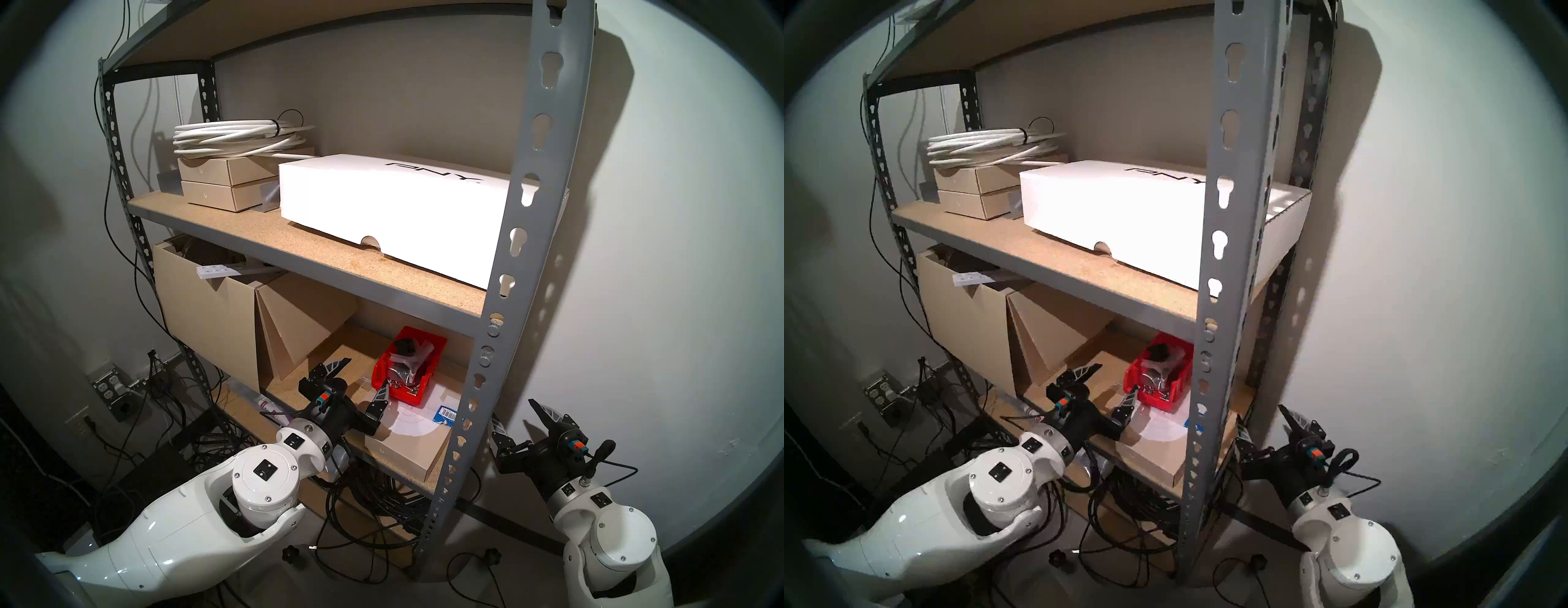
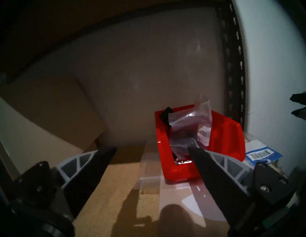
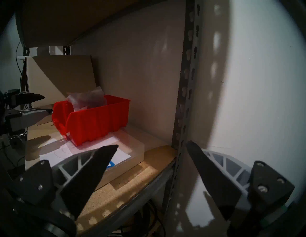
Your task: Organize the rack shelf by putting things into a case
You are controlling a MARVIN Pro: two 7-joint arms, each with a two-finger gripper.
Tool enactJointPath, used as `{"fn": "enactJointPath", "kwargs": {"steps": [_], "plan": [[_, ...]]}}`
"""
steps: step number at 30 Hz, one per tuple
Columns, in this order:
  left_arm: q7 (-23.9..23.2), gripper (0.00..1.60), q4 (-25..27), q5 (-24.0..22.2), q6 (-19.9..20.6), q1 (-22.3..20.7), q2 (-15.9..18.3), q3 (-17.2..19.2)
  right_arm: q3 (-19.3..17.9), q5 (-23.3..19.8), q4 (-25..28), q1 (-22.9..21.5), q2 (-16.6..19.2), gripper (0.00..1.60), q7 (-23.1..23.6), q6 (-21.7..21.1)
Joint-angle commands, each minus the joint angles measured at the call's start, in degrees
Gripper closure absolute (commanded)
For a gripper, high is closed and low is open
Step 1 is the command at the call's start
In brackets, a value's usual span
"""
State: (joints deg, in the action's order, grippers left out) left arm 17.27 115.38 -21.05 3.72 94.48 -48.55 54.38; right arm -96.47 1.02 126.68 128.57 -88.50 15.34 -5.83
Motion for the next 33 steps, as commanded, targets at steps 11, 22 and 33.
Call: {"fn": "enactJointPath", "kwargs": {"steps": [11,22,33], "plan": [[3.3,0.0,12.8,-0.3,-5.2,10.2,10.9,6.4,-0.1,0.1,1.3,-0.4,0.1,0.0,0.0,0.5],[8.3,0.0,19.0,-3.0,-7.0,19.0,18.9,11.2,-0.1,0.2,1.4,-0.3,0.0,0.0,0.0,0.5],[9.4,0.0,19.0,-3.7,-8.5,20.7,20.6,12.3,-0.1,0.2,1.5,-0.3,0.0,0.0,0.0,0.5]]}}
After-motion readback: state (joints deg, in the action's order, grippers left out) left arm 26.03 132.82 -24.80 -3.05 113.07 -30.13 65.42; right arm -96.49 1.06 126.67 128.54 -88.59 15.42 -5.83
